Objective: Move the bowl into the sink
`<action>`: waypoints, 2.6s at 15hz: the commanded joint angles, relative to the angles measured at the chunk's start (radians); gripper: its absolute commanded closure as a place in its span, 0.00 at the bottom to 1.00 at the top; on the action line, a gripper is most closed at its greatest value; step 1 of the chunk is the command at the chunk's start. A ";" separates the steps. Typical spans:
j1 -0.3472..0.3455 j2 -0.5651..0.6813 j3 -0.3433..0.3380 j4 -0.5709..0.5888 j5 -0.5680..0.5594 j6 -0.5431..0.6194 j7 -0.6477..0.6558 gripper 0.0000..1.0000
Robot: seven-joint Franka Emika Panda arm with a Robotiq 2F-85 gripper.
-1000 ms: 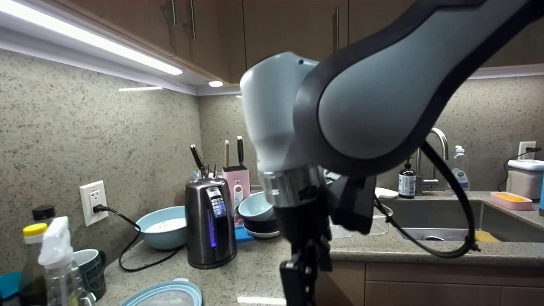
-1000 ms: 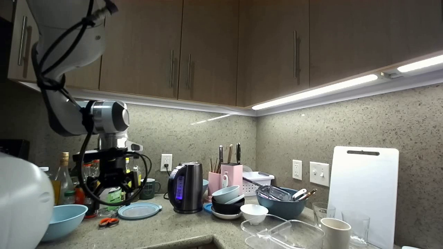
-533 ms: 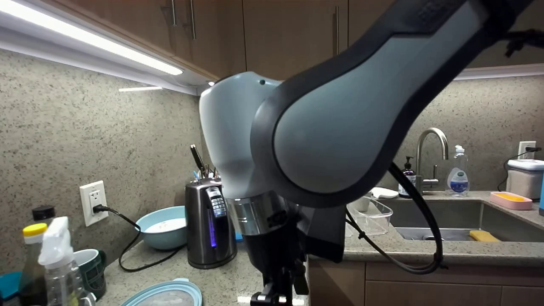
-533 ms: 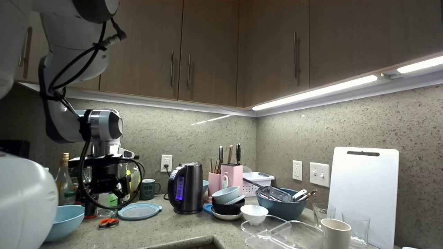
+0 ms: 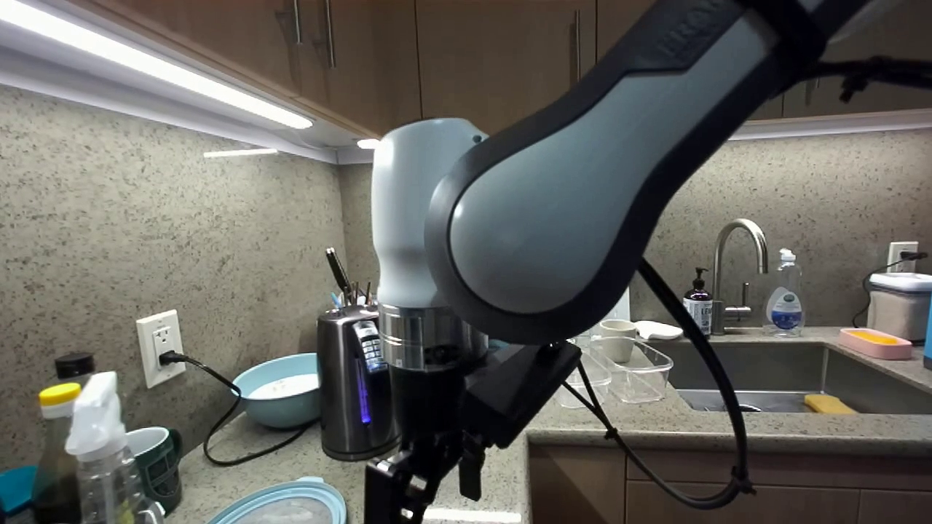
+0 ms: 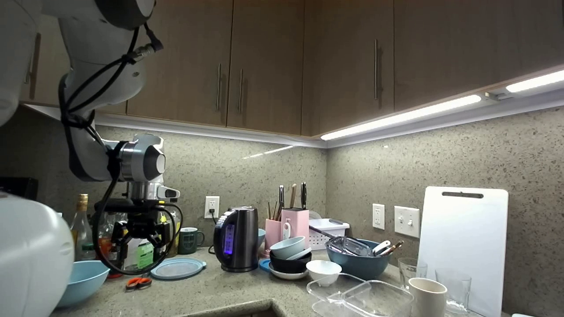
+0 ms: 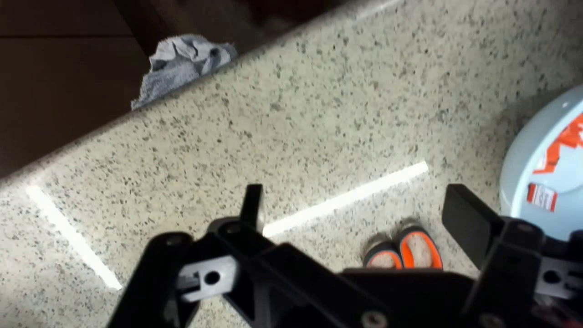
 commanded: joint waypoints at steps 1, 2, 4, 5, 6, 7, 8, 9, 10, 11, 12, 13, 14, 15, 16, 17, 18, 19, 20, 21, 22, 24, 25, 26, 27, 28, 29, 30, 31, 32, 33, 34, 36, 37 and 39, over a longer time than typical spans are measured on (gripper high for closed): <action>0.029 0.127 -0.009 0.109 -0.058 0.067 0.066 0.00; 0.046 0.169 -0.006 0.151 -0.071 0.062 0.061 0.00; 0.113 0.268 0.006 0.226 -0.119 0.065 0.062 0.00; 0.146 0.309 0.002 0.269 -0.143 0.055 0.059 0.00; 0.184 0.355 -0.003 0.315 -0.161 0.044 0.055 0.00; 0.223 0.399 -0.010 0.362 -0.178 0.034 0.051 0.00; 0.257 0.439 -0.016 0.405 -0.185 0.029 0.039 0.00; 0.285 0.470 -0.024 0.446 -0.190 0.019 0.031 0.00; 0.312 0.499 -0.037 0.479 -0.191 0.018 0.022 0.00; 0.338 0.524 -0.053 0.512 -0.190 0.013 0.018 0.25; 0.356 0.545 -0.066 0.540 -0.186 0.009 0.010 0.26; 0.374 0.562 -0.081 0.568 -0.184 0.003 0.008 0.32; 0.390 0.577 -0.099 0.591 -0.187 0.001 0.012 0.40; 0.402 0.590 -0.112 0.614 -0.185 -0.007 0.011 0.46; 0.414 0.596 -0.129 0.632 -0.190 -0.014 0.016 0.53; 0.424 0.601 -0.142 0.648 -0.191 -0.023 0.021 0.59; 0.434 0.599 -0.157 0.660 -0.194 -0.040 0.031 0.65; 0.444 0.596 -0.169 0.668 -0.195 -0.059 0.038 0.73; 0.456 0.583 -0.183 0.673 -0.201 -0.089 0.050 0.78; 0.466 0.571 -0.191 0.679 -0.204 -0.119 0.055 0.85; 0.474 0.562 -0.198 0.686 -0.207 -0.148 0.060 0.90; 0.488 0.546 -0.207 0.702 -0.211 -0.198 0.069 0.96; 0.494 0.541 -0.212 0.712 -0.213 -0.219 0.077 0.99; 0.496 0.536 -0.212 0.722 -0.208 -0.243 0.081 0.96; 0.498 0.533 -0.213 0.731 -0.205 -0.263 0.088 0.95; 0.498 0.530 -0.212 0.741 -0.198 -0.287 0.094 0.95; 0.499 0.530 -0.213 0.749 -0.198 -0.302 0.103 0.95; 0.496 0.528 -0.208 0.754 -0.190 -0.324 0.106 0.95; 0.493 0.529 -0.204 0.763 -0.182 -0.347 0.106 0.96; 0.491 0.527 -0.201 0.766 -0.179 -0.367 0.104 0.97; 0.489 0.526 -0.199 0.770 -0.176 -0.385 0.106 0.96; 0.489 0.522 -0.198 0.769 -0.176 -0.399 0.110 0.96; 0.486 0.511 -0.193 0.766 -0.168 -0.443 0.114 0.96; 0.484 0.504 -0.187 0.765 -0.160 -0.472 0.111 0.96; 0.477 0.462 -0.167 0.734 -0.139 -0.521 0.099 0.96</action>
